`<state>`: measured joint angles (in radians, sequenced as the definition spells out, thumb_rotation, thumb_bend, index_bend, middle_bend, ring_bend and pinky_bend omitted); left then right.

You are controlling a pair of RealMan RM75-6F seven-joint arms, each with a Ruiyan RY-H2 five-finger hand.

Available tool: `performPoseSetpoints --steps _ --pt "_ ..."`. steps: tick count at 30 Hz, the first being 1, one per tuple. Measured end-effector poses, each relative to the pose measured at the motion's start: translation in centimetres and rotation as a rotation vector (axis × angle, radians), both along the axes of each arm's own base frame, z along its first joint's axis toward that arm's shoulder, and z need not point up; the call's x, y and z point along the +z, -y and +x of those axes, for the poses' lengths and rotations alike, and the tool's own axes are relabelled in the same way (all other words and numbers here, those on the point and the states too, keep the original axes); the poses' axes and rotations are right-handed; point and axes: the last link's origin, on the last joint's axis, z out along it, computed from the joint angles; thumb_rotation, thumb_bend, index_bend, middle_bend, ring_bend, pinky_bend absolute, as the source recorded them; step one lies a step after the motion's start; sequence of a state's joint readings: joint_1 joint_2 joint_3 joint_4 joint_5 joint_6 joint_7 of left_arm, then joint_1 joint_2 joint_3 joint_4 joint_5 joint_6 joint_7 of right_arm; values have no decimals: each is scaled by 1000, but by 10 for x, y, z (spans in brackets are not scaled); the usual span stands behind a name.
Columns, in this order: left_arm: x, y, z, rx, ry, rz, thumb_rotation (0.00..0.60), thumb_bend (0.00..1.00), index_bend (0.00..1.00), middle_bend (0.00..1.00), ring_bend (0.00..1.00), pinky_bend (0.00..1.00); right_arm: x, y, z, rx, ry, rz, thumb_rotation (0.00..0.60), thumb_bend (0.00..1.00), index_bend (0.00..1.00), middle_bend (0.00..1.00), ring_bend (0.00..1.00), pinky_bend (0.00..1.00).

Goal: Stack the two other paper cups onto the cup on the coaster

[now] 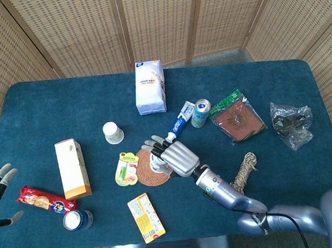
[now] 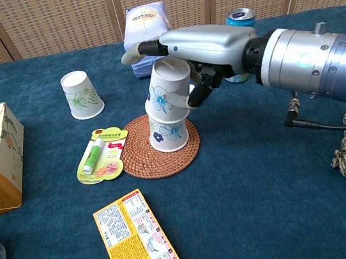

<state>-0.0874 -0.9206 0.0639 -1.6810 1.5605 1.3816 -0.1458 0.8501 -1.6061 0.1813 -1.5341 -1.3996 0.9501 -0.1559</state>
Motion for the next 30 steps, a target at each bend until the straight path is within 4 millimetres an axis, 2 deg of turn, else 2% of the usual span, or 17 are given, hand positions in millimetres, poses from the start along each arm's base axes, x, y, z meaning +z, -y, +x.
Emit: performPoseSetpoints --steps 4,8,13,19,21,25,28,30 --pt "-1 0 0 0 -1 -1 600 223 0 0 0 0 0 -2 -3 -10 -14 22 600 527 47 0 0 575" --pt "-1 0 0 1 -1 -2 600 223 0 0 0 0 0 -3 -5 -16 -24 36 600 529 37 0 0 501" --pt "-1 0 0 2 -1 -2 600 223 0 0 0 0 2 -4 -4 -9 -18 31 600 528 37 0 0 371" --pt "-1 -1 -1 4 -2 -4 600 223 0 0 0 0 10 -5 -6 3 -5 2 600 524 40 0 0 117" --pt "0 -1 -2 6 -1 -3 600 222 0 0 0 0 16 -6 -11 12 -5 -24 600 497 39 0 0 70" --pt "0 -3 -3 7 -1 -3 600 223 0 0 0 0 32 -10 -26 17 -3 -88 600 367 20 0 0 44" --pt "0 -5 -1 5 4 2 600 223 0 0 0 0 49 -16 -44 -6 13 -143 600 287 7 0 0 43" --pt "0 -6 0 4 9 7 600 222 0 0 0 0 62 -24 -60 -41 30 -177 600 273 7 0 0 44"
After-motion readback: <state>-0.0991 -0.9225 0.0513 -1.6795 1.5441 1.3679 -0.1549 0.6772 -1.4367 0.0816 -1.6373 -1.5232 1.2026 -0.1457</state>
